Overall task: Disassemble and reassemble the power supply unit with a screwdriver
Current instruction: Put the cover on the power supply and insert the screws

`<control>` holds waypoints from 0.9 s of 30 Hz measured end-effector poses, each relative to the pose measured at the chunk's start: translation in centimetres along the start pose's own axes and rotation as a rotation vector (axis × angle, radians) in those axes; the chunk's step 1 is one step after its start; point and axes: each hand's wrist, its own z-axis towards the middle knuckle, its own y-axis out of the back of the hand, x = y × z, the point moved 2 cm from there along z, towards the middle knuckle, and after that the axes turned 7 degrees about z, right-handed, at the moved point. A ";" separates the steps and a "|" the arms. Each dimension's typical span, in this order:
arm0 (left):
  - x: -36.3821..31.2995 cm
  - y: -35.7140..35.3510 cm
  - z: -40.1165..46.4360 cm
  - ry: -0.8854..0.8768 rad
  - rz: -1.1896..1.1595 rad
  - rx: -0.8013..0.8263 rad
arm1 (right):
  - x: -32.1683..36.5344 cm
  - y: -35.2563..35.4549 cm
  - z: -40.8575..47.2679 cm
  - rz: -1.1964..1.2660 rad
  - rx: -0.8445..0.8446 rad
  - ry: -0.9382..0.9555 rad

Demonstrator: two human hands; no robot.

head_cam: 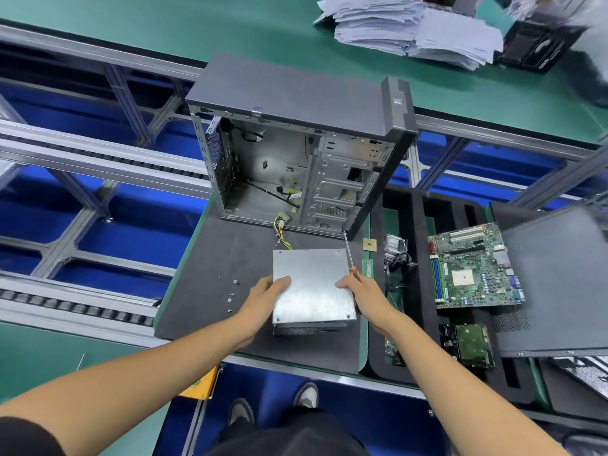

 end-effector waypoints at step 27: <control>-0.7 -0.7 0.4 -0.055 -0.101 -0.004 | -0.1 -0.1 0.5 0.070 -0.131 0.041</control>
